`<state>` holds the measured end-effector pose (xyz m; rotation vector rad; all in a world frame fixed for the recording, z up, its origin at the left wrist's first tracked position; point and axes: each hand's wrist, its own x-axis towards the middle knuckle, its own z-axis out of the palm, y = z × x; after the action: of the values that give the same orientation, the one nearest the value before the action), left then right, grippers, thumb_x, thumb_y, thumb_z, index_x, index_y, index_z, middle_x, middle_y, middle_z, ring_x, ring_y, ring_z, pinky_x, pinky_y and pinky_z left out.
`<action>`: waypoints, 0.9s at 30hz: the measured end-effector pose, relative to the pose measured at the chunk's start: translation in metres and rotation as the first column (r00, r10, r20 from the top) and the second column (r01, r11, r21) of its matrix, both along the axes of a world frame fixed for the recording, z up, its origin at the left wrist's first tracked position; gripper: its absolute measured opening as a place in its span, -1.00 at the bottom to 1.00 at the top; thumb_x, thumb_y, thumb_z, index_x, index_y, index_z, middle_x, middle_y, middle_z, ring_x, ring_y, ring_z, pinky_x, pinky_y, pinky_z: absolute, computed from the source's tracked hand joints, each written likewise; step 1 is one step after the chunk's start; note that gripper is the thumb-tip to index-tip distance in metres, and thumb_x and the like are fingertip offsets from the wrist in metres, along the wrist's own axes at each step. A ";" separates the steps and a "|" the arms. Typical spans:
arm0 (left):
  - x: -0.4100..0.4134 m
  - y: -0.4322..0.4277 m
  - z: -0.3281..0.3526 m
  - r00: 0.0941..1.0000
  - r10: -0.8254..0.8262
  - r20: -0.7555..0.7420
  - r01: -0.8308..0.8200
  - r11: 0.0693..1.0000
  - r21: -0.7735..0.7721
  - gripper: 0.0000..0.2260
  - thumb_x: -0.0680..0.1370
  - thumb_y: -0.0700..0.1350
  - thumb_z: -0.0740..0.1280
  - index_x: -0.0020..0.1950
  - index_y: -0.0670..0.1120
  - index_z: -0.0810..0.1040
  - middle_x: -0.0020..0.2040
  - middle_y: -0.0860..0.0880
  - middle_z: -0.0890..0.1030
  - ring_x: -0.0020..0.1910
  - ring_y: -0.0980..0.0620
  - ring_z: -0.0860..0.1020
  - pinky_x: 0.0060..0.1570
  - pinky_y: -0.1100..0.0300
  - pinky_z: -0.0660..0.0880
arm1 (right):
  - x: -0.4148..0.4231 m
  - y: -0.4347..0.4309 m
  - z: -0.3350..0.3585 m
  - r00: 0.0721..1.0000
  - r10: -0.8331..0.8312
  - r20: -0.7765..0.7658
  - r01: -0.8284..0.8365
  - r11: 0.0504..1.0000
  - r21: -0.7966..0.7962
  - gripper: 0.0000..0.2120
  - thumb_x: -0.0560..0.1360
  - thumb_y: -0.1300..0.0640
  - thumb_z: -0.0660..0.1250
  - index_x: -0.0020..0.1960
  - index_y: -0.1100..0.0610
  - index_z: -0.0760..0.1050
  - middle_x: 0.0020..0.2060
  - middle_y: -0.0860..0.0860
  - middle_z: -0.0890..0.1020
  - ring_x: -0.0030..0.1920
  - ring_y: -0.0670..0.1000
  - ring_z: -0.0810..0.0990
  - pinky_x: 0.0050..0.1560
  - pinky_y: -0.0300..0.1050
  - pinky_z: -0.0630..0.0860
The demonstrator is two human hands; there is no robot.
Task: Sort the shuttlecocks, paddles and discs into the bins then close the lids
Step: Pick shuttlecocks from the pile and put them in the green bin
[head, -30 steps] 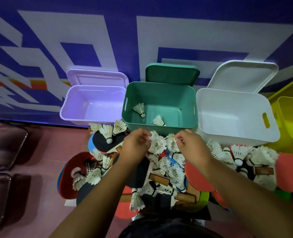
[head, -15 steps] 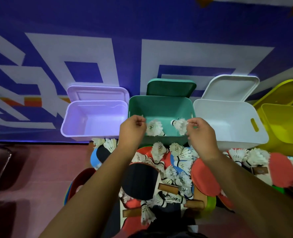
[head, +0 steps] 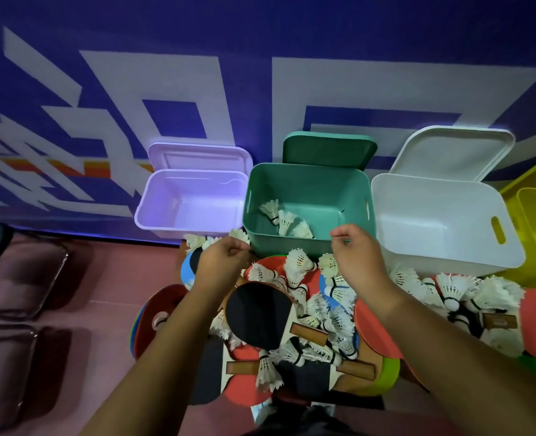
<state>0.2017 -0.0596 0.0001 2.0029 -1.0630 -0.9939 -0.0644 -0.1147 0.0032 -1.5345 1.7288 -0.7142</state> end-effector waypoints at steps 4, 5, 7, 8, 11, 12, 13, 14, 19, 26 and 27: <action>0.016 0.023 -0.001 0.997 0.081 0.006 -0.081 0.995 0.050 -0.90 0.53 -0.22 0.39 -0.08 -0.05 0.69 -0.34 0.03 0.68 -0.38 0.08 0.58 -0.42 0.20 0.52 | 0.020 0.007 -0.007 0.988 0.142 0.067 -0.143 0.990 0.014 -0.85 0.64 0.16 0.32 0.10 -0.02 0.64 0.07 -0.15 0.67 0.03 -0.19 0.62 -0.01 -0.25 0.51; 0.020 0.031 -0.001 0.995 0.098 0.009 -0.098 0.994 0.049 -0.91 0.54 -0.21 0.40 -0.09 -0.06 0.68 -0.31 0.00 0.69 -0.37 0.06 0.59 -0.43 0.21 0.51 | 0.024 0.010 -0.007 0.980 0.186 0.069 -0.187 0.982 0.004 -0.85 0.64 0.15 0.32 0.09 -0.05 0.64 0.07 -0.16 0.66 0.01 -0.21 0.62 -0.01 -0.24 0.53; 0.027 0.047 -0.001 0.989 0.144 0.021 -0.145 0.988 0.054 -0.93 0.55 -0.17 0.40 -0.11 -0.07 0.68 -0.30 -0.03 0.69 -0.38 0.03 0.57 -0.42 0.20 0.48 | 0.034 0.014 -0.009 0.961 0.268 0.062 -0.268 0.963 -0.005 -0.85 0.64 0.11 0.32 0.06 -0.10 0.63 0.04 -0.21 0.66 -0.09 -0.18 0.63 -0.07 -0.17 0.56; 0.030 0.056 -0.002 0.984 0.179 0.016 -0.180 0.982 0.051 -0.93 0.56 -0.16 0.41 -0.10 -0.07 0.68 -0.31 -0.02 0.67 -0.39 0.03 0.58 -0.41 0.18 0.48 | 0.039 0.015 -0.010 0.950 0.307 0.056 -0.308 0.952 -0.003 -0.84 0.63 0.10 0.31 0.05 -0.12 0.62 0.02 -0.21 0.66 -0.14 -0.15 0.63 -0.12 -0.14 0.55; 0.039 0.083 -0.002 0.953 0.300 0.044 -0.302 0.952 0.059 -0.90 0.58 -0.21 0.40 -0.10 -0.08 0.68 -0.35 -0.03 0.66 -0.44 0.08 0.59 -0.36 0.18 0.52 | 0.052 0.023 -0.019 0.913 0.404 0.061 -0.406 0.913 0.026 -0.85 0.63 0.08 0.31 0.01 -0.14 0.62 -0.03 -0.20 0.64 -0.16 -0.16 0.59 -0.18 -0.14 0.45; 0.043 0.092 -0.003 0.942 0.328 0.068 -0.332 0.941 0.062 -0.89 0.57 -0.22 0.40 -0.11 -0.09 0.68 -0.34 -0.04 0.68 -0.44 0.08 0.58 -0.32 0.15 0.53 | 0.057 0.027 -0.022 0.901 0.429 0.062 -0.431 0.902 0.033 -0.85 0.62 0.06 0.31 0.01 -0.16 0.62 -0.02 -0.22 0.64 -0.12 -0.17 0.60 -0.15 -0.12 0.47; 0.046 0.101 -0.005 0.930 0.357 0.091 -0.364 0.929 0.071 -0.88 0.56 -0.23 0.40 -0.14 -0.07 0.68 -0.34 -0.03 0.69 -0.41 0.04 0.60 -0.27 0.10 0.57 | 0.061 0.030 -0.024 0.890 0.452 0.062 -0.455 0.890 0.038 -0.85 0.61 0.05 0.31 0.00 -0.18 0.62 -0.02 -0.23 0.64 -0.07 -0.17 0.61 -0.11 -0.11 0.51; 0.049 0.111 -0.006 0.916 0.386 0.106 -0.395 0.915 0.079 -0.89 0.53 -0.21 0.40 -0.16 -0.05 0.68 -0.33 -0.01 0.69 -0.36 -0.02 0.64 -0.21 0.03 0.63 | 0.066 0.034 -0.026 0.875 0.479 0.064 -0.482 0.875 0.039 -0.85 0.61 0.06 0.32 -0.01 -0.17 0.62 -0.01 -0.24 0.64 -0.03 -0.18 0.61 -0.08 -0.12 0.53; 0.056 0.160 -0.017 0.866 0.479 0.147 -0.496 0.860 0.119 -0.88 0.38 -0.05 0.42 -0.13 0.15 0.66 -0.21 0.06 0.71 -0.20 -0.09 0.72 -0.08 -0.18 0.68 | 0.090 0.052 -0.036 0.782 0.621 0.059 -0.623 0.781 0.050 -0.84 0.60 0.13 0.33 -0.02 -0.11 0.63 -0.10 -0.12 0.68 -0.17 0.01 0.65 -0.10 0.05 0.63; 0.058 0.188 -0.051 0.904 0.277 0.325 -0.360 0.905 0.229 -0.93 0.55 -0.11 0.44 0.00 0.02 0.70 -0.04 0.05 0.67 0.00 -0.05 0.63 -0.13 0.15 0.39 | 0.115 0.069 -0.045 0.686 0.727 0.000 -0.724 0.684 0.085 -0.85 0.58 0.12 0.32 0.00 -0.10 0.62 -0.02 -0.18 0.64 -0.11 -0.17 0.58 -0.08 -0.09 0.53; 0.058 0.185 -0.056 0.915 0.204 0.349 -0.299 0.923 0.243 -0.88 0.55 -0.15 0.41 0.02 -0.02 0.72 0.00 0.00 0.64 0.02 -0.09 0.61 -0.11 0.14 0.41 | 0.119 0.069 -0.047 0.684 0.730 -0.011 -0.726 0.682 0.090 -0.84 0.59 0.13 0.32 0.01 -0.10 0.63 -0.01 -0.18 0.63 -0.10 -0.19 0.56 -0.09 -0.13 0.48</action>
<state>0.2600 0.1258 -0.0554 2.5365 -0.8152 -0.7358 0.0541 -0.0454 -0.0436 -1.9905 0.9830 -0.1814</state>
